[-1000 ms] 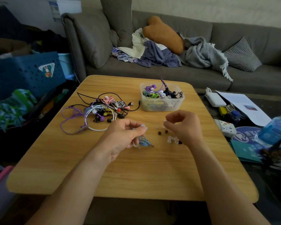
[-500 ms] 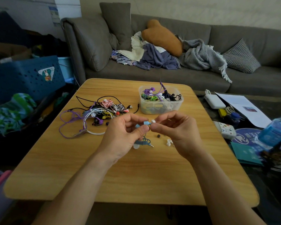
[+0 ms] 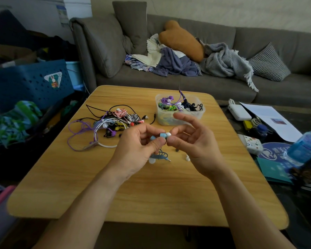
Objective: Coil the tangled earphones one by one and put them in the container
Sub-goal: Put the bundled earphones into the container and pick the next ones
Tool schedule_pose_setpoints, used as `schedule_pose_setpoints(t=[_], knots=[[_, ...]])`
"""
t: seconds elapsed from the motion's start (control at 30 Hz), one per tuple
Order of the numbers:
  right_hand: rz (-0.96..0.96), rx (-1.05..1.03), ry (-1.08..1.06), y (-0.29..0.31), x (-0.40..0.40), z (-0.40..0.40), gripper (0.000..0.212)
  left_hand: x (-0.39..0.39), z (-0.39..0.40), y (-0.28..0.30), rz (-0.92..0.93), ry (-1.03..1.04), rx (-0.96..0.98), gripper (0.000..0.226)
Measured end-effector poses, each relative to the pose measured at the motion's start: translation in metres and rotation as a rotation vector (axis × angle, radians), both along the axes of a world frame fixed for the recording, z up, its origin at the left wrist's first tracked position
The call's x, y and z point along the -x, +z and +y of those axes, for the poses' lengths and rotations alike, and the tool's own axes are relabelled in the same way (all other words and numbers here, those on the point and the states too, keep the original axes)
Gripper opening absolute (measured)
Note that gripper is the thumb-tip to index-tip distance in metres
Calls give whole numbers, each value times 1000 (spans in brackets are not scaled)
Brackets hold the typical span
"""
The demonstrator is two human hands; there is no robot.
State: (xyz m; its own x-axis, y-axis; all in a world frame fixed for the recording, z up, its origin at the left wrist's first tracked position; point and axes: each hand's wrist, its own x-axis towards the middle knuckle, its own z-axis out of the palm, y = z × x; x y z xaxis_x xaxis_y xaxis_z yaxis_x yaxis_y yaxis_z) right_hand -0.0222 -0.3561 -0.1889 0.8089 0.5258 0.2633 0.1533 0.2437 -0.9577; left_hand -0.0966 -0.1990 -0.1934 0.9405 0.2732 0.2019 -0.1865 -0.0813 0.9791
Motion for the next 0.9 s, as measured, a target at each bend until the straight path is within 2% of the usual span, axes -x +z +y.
schedule_pose_setpoints(t=[0.13, 0.3, 0.53, 0.9], knots=[[61, 14, 47, 0, 0, -1, 44, 1, 1, 1, 7, -37, -13, 14], [31, 99, 58, -2, -2, -6, 22, 4, 1, 2, 29, -41, -10, 14], [103, 67, 136, -1, -2, -8, 21, 4, 4, 2, 45, -34, -15, 14], [0, 128, 159, -4, -1, -7, 11, 6, 2, 4, 151, -108, 1, 12]])
